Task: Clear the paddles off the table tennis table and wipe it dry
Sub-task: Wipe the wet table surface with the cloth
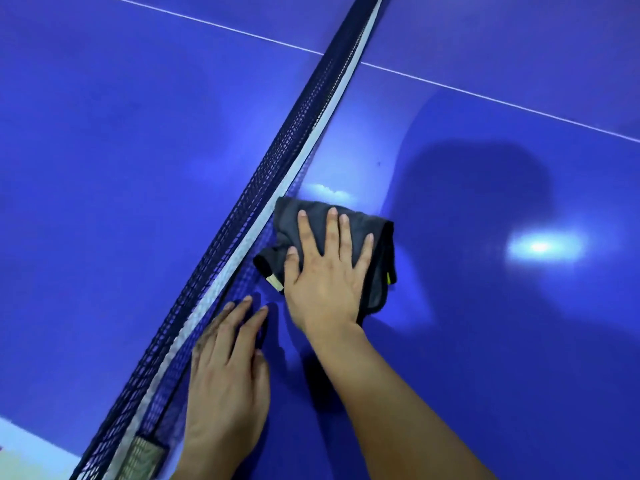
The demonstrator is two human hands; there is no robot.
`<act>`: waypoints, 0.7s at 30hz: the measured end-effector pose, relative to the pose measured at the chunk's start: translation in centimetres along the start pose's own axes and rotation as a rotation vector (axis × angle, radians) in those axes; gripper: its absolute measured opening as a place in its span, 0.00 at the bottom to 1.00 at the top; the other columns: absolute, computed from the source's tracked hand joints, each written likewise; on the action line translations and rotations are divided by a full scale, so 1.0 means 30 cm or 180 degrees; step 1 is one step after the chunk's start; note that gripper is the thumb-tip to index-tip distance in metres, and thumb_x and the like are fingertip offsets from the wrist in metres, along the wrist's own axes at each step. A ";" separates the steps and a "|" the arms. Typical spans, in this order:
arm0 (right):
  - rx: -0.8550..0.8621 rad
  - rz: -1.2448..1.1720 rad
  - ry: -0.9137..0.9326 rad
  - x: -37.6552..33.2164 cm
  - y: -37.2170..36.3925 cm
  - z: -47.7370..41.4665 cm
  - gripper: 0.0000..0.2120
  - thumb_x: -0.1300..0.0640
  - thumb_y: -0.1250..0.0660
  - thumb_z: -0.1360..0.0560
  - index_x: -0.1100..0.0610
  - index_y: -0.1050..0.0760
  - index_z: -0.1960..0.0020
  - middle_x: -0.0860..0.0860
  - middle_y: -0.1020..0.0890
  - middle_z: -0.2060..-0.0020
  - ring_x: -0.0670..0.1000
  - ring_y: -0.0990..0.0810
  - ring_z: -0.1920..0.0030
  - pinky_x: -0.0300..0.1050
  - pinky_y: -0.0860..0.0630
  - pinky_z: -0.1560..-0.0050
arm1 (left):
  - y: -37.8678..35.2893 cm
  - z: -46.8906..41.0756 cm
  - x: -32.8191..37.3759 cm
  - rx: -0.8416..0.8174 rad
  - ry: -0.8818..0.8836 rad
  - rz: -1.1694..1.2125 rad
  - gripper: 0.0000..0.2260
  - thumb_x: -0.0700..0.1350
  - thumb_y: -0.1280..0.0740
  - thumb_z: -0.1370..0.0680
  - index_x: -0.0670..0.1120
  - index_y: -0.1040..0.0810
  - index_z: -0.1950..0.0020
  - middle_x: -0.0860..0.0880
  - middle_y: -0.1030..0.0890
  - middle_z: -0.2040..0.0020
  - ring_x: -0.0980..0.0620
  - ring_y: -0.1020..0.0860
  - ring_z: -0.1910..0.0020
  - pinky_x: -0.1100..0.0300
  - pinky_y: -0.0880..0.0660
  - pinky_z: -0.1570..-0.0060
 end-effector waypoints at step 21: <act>0.0028 0.0027 -0.0458 0.305 0.040 -0.729 0.28 0.40 0.54 0.16 0.41 0.48 0.17 0.53 0.48 0.17 0.52 0.55 0.17 0.67 0.63 0.22 | -0.148 -0.643 0.177 -0.0324 -0.0515 -0.0479 0.24 0.48 0.44 0.20 0.47 0.34 0.23 0.46 0.34 0.23 0.46 0.37 0.23 0.48 0.39 0.24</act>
Point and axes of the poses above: each hand's wrist, its own z-axis away from the middle knuckle, its own y-axis out of the back of the hand, x = y × z, the point moved 1 cm from there along -z, towards the middle knuckle
